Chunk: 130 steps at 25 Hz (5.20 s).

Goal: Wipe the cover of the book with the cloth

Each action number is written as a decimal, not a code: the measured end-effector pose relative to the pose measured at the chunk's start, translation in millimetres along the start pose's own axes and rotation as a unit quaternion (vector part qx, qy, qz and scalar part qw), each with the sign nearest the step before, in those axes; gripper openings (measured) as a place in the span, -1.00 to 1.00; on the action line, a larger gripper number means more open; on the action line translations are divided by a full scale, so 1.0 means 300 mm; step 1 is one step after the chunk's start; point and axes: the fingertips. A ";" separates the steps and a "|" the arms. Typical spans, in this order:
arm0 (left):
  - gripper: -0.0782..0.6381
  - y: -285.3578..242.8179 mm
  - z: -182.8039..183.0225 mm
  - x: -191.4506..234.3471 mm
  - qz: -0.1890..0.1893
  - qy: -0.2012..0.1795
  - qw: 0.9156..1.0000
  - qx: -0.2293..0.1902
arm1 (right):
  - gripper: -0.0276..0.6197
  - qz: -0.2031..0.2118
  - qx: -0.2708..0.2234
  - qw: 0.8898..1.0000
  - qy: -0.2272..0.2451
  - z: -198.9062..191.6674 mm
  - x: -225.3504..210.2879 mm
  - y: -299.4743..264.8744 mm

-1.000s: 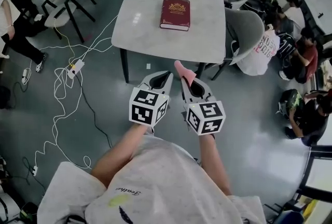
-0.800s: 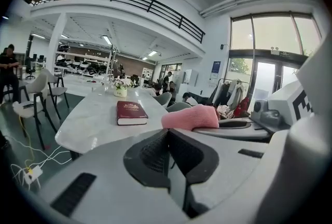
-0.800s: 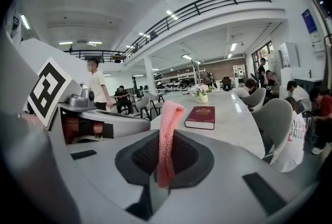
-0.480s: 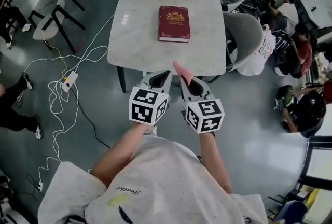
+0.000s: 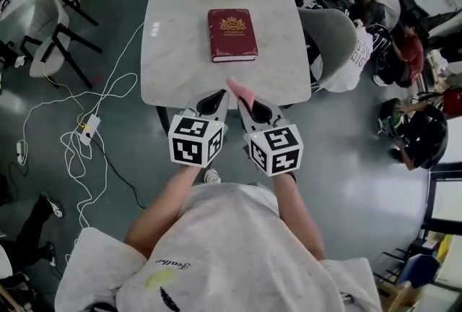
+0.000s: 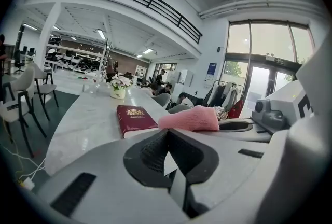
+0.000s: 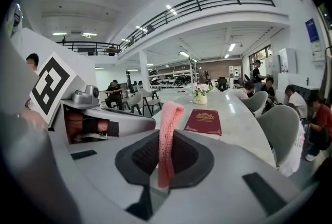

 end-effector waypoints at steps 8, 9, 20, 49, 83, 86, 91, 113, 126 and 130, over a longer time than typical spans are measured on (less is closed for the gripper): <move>-0.76 -0.038 0.011 0.043 -0.006 0.004 1.000 0.001 | -0.85 -0.005 0.004 1.000 0.002 0.009 -0.022 -0.054; -0.76 -0.042 0.011 0.045 -0.006 0.002 1.000 0.001 | -0.85 -0.004 0.004 1.000 0.002 0.011 -0.028 -0.060; -0.76 -0.152 0.044 0.114 0.013 -0.008 1.000 0.009 | -0.85 0.007 -0.007 1.000 -0.001 0.030 -0.144 -0.165; -0.76 -0.581 0.231 0.326 0.110 0.025 0.994 0.017 | -0.85 0.078 0.011 0.996 0.052 0.202 -0.675 -0.589; -0.76 -0.749 0.168 0.486 0.145 0.061 0.985 0.066 | -0.85 0.127 0.118 0.960 0.219 0.046 -0.844 -1.104; -0.76 -0.741 0.157 0.490 0.136 0.058 0.987 0.069 | -0.85 0.120 0.124 0.960 0.219 0.040 -0.835 -1.105; -0.76 -0.730 0.151 0.495 0.119 0.054 0.989 0.073 | -0.85 0.110 0.135 0.961 0.216 0.024 -0.815 -1.101; -0.76 -0.702 0.175 0.515 0.091 0.046 0.992 0.075 | -0.85 0.090 0.150 0.963 0.204 -0.009 -0.758 -1.062; -0.76 -0.686 0.170 0.502 0.074 0.043 0.993 0.076 | -0.85 0.078 0.157 0.965 0.193 -0.031 -0.715 -1.010; -0.76 -0.684 0.166 0.497 0.070 0.043 0.994 0.077 | -0.85 0.075 0.160 0.965 0.193 -0.040 -0.701 -0.995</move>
Point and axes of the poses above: the fingertips, and each gripper's own axes: y backward along the fingers, x to its left, z out of its top, and after that the axes turned 4 degrees about y, right-handed
